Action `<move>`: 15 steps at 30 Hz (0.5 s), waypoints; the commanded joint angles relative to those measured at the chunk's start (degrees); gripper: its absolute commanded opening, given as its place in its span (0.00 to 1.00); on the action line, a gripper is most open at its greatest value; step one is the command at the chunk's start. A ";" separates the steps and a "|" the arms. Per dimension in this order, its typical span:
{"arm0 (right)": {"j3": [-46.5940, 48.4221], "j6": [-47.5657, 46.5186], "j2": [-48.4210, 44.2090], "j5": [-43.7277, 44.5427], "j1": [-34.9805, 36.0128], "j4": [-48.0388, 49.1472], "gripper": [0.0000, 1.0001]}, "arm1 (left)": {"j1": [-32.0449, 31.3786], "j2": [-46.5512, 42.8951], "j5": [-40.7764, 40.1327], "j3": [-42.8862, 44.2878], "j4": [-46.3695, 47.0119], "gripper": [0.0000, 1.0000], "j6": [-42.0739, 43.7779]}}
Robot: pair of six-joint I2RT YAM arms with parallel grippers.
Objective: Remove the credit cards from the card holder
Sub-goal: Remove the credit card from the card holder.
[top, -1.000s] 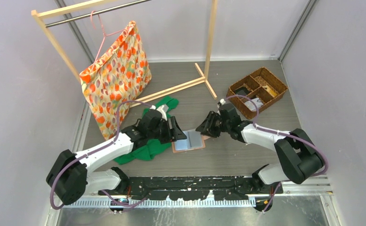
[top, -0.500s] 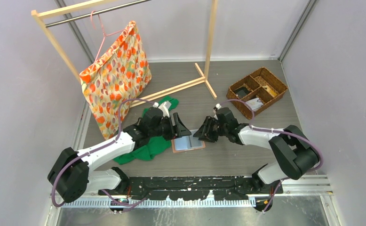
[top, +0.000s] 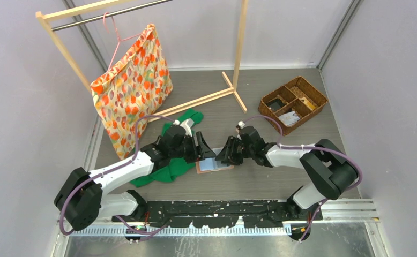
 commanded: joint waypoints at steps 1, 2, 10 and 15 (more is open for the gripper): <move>-0.22 0.59 -3.21 4.62 0.81 -0.37 0.44 | 0.27 0.68 0.25 -0.39 0.43 0.64 0.24; -0.05 0.69 -3.69 5.00 0.85 -0.38 0.44 | 0.27 1.54 0.51 -0.21 0.14 0.64 0.48; 0.45 0.79 -6.23 7.87 0.81 -2.16 0.44 | 0.43 3.41 1.51 0.14 1.56 0.64 0.46; -0.80 0.50 -10.32 11.87 0.65 -3.98 0.44 | 0.79 3.41 0.93 0.13 -0.27 0.64 1.03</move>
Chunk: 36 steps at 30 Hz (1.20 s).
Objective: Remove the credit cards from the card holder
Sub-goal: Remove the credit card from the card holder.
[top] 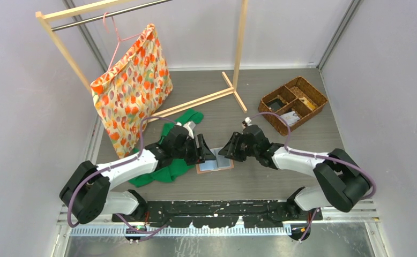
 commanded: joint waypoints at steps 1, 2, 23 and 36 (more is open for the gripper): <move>-0.35 -0.23 -3.89 4.83 -0.30 -0.85 0.44 | 0.60 -0.51 0.14 0.30 -0.18 0.64 0.78; -0.28 -0.24 -3.66 4.86 -0.45 -0.92 0.44 | 0.62 -0.12 0.26 0.14 0.13 0.64 0.73; -0.71 0.37 0.35 6.80 -0.51 -0.62 0.44 | 3.96 6.56 3.00 -4.28 5.49 0.63 1.27; -0.25 0.63 4.00 2.68 0.53 2.41 0.44 | 4.17 6.48 3.30 -4.46 5.62 0.63 1.43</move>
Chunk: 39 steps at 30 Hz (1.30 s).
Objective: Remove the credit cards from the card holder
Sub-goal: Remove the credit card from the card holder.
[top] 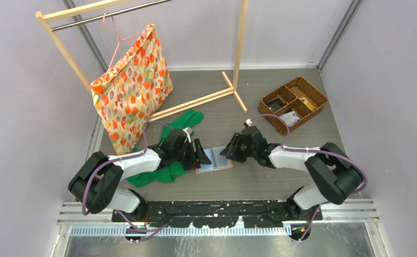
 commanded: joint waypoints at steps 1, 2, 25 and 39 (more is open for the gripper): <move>0.68 -0.20 0.97 -1.41 1.47 0.71 0.44 | 0.35 -0.12 0.51 -0.57 2.15 0.63 1.14; 0.94 -0.20 1.02 -1.46 1.91 0.71 0.44 | 0.36 -0.12 0.49 -0.65 2.27 0.63 1.12; 6.22 1.40 4.46 -1.79 7.60 2.47 0.43 | 0.53 -7.17 -1.20 0.31 -3.97 0.62 2.02; 12.28 1.39 9.94 -3.73 9.48 3.80 0.40 | 5.54 -21.83 -3.14 0.72 -16.20 0.64 4.55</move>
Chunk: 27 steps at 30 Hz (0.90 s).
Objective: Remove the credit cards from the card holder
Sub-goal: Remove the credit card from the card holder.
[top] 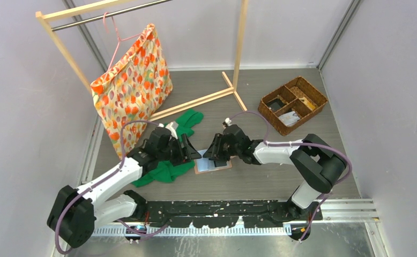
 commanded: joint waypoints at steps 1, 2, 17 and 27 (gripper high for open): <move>2.93 0.36 2.21 -1.13 1.05 2.63 0.40 | 1.41 -2.92 -0.43 1.10 -3.81 0.64 1.53; 3.04 0.32 2.66 -1.09 1.22 2.78 0.40 | 1.52 -3.20 -0.41 1.15 -4.04 0.64 1.53; 3.15 2.70 8.46 -0.44 1.65 5.71 0.40 | 1.75 -4.93 3.36 -2.05 4.92 0.64 -3.82; 4.79 3.19 9.88 -0.68 1.77 5.60 0.47 | 1.75 -1.63 8.12 -6.14 16.15 0.64 -7.30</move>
